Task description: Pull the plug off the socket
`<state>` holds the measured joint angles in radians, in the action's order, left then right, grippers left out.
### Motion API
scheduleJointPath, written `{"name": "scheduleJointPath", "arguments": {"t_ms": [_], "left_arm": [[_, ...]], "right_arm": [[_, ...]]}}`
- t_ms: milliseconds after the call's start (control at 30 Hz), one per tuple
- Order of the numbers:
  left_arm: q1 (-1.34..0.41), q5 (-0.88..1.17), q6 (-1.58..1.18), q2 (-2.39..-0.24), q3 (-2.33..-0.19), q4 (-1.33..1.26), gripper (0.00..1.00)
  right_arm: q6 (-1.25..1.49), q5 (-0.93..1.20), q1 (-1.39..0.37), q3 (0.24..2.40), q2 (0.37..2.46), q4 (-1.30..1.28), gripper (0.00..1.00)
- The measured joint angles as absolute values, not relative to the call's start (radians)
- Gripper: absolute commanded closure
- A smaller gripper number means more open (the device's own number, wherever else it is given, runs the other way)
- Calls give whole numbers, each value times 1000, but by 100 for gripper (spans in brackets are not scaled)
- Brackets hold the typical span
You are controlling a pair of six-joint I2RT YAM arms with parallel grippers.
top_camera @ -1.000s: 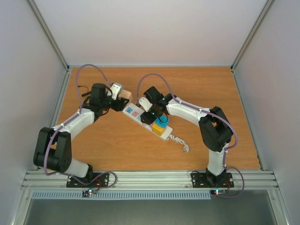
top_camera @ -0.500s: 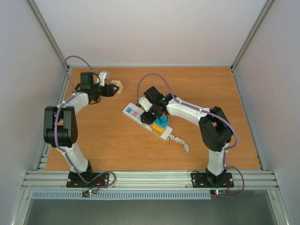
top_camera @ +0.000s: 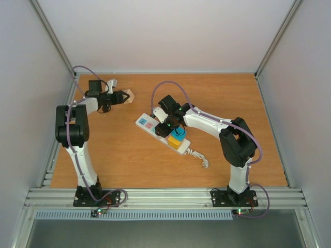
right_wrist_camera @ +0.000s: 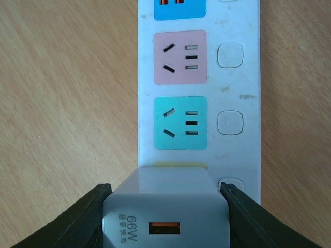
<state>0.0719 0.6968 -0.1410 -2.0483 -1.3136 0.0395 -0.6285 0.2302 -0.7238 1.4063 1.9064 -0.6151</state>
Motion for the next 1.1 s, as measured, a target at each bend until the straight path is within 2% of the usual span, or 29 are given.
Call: {"name": "scheduleJointPath", "arguments": {"t_ms": [200, 433, 567, 1100], "left_arm": [[72, 707, -177, -2103, -1351, 32, 47], [72, 676, -194, -2115, -1381, 41, 19], [73, 634, -201, -2116, -1398, 55, 10], [75, 463, -176, -2115, -1432, 121, 13]], "right_arm": [[-628, 230, -724, 1417, 1912, -628, 55], [-628, 230, -724, 1428, 1918, -638, 55], [-628, 231, -724, 1433, 1921, -644, 55], [-627, 231, -724, 1439, 1925, -645, 54]]}}
